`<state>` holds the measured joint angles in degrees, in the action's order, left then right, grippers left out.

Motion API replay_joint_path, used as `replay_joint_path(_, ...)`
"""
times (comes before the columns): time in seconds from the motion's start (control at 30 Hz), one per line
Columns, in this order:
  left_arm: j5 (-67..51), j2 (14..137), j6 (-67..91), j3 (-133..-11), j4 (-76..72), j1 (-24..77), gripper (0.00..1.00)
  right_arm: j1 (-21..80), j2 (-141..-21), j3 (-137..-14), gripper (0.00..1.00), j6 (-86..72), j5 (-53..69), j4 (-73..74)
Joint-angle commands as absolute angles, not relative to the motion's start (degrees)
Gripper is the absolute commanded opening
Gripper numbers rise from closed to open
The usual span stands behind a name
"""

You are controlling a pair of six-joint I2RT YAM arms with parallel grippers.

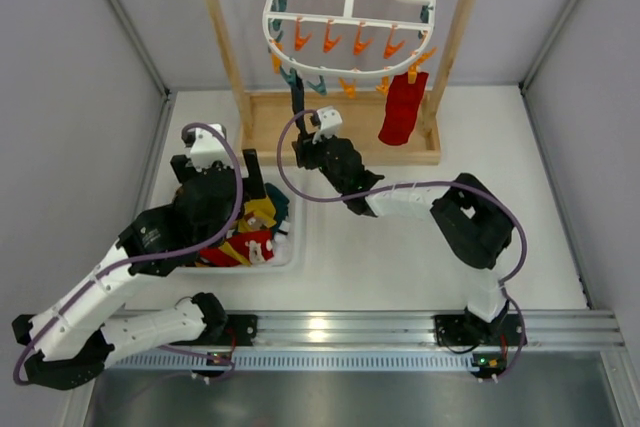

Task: Remove the socks clipped to the hanger

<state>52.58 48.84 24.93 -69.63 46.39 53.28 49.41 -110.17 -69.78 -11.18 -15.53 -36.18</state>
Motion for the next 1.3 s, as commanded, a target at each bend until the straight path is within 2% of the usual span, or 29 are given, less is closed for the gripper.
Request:
replay_joint_path(0.0,53.6,50.1,27.2,-73.0,45.4,53.2,0.98,51.1,-110.9,-69.6,0.45,-8.9,-21.1,-47.1)
replay_joint_path(0.03,53.4,51.0,27.9,-74.6,45.4,53.2,0.99,51.4,-111.4,-69.7,0.45,-7.4,-21.4,-47.9)
replay_joint_path(0.13,53.7,52.6,28.5,-77.8,45.4,53.2,0.99,52.2,-113.2,-70.9,0.35,-5.8,-22.1,-49.0)
replay_joint_path(0.2,54.0,53.6,28.6,-79.4,45.4,53.2,0.99,52.3,-114.0,-71.5,0.19,-5.6,-22.9,-49.2)
replay_joint_path(0.3,54.6,55.6,28.4,-83.5,45.4,53.2,0.99,52.7,-113.3,-70.3,0.04,-5.2,-24.7,-51.3)
replay_joint_path(0.37,55.5,57.9,27.9,-87.1,45.3,53.2,0.99,54.1,-112.4,-68.3,0.00,-3.4,-27.2,-53.3)
replay_joint_path(0.67,51.1,73.5,19.3,-106.1,45.4,53.2,0.98,64.1,-108.7,-69.4,0.00,8.3,-41.7,-51.0)
replay_joint_path(0.8,54.0,80.6,15.3,-113.6,45.4,53.1,0.99,67.8,-109.3,-71.0,0.00,14.7,-45.1,-50.9)
replay_joint_path(0.9,50.6,82.6,15.5,-114.9,45.3,51.3,0.98,69.3,-108.6,-70.8,0.00,14.1,-45.0,-49.8)
replay_joint_path(0.93,44.4,83.2,15.8,-115.0,45.4,48.0,0.98,69.3,-108.2,-70.6,0.00,13.4,-44.2,-49.2)
replay_joint_path(1.07,33.2,82.9,17.6,-113.0,44.1,40.2,0.98,69.3,-105.8,-69.1,0.00,11.3,-42.0,-47.6)
replay_joint_path(1.27,21.6,79.5,15.1,-104.3,34.5,35.7,0.98,69.2,-104.6,-68.6,0.00,9.8,-39.4,-46.0)
